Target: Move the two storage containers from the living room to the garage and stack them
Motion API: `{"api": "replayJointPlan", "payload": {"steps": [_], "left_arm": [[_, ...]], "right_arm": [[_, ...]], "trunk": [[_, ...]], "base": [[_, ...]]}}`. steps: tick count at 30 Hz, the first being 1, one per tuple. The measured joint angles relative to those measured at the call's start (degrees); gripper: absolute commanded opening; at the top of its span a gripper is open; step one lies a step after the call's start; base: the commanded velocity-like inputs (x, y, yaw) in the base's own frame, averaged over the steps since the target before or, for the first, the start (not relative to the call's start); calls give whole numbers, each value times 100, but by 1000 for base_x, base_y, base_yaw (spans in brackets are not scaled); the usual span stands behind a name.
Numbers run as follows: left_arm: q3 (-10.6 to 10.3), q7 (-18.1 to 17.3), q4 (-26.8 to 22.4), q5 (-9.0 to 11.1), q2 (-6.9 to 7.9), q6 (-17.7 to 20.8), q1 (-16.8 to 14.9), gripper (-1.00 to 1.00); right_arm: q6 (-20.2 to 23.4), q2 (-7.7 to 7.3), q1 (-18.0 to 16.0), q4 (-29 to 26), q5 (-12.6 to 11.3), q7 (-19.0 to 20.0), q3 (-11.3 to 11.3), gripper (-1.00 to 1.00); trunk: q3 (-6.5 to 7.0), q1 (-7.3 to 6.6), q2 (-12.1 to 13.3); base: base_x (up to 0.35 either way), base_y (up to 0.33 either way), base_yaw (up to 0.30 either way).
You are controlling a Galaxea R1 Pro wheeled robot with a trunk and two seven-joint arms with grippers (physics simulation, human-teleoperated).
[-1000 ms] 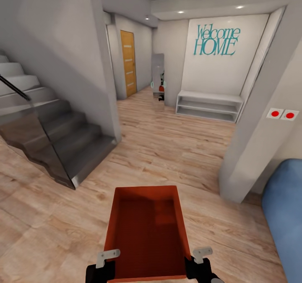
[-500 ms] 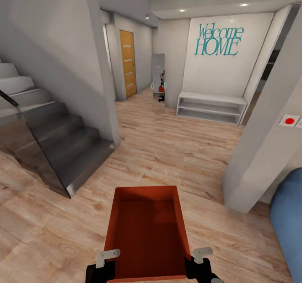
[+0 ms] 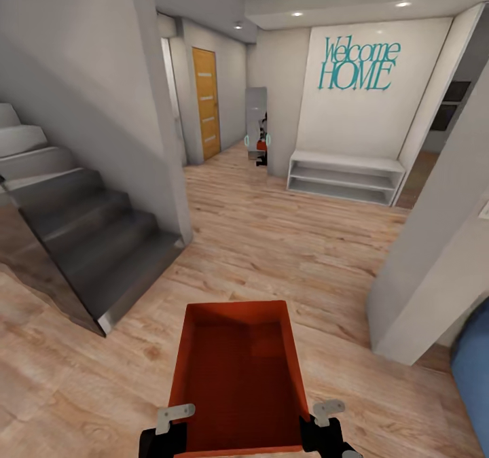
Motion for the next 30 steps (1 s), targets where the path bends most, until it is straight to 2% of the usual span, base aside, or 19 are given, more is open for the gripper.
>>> {"api": "replayJointPlan", "payload": {"steps": [10, 20, 30], "left_arm": [[-1, 3, 2, 4, 0, 0, 1, -100], [-4, 2, -6, -2, 0, 0, 0, -100], [27, -36, -29, -27, 1, 15, 1, -100]], "right_arm": [[4, -1, -1, 1, 0, 1, 1, -100], [-6, -1, -1, 0, -1, 2, -1, -100], [-8, 12, 0, -1, 2, 0, -13, -100]], "trunk": [[0, 0, 0], [0, 0, 0], [0, 3, 1]], "base": [[325, 0, 123], [321, 0, 9], [46, 0, 0]]}}
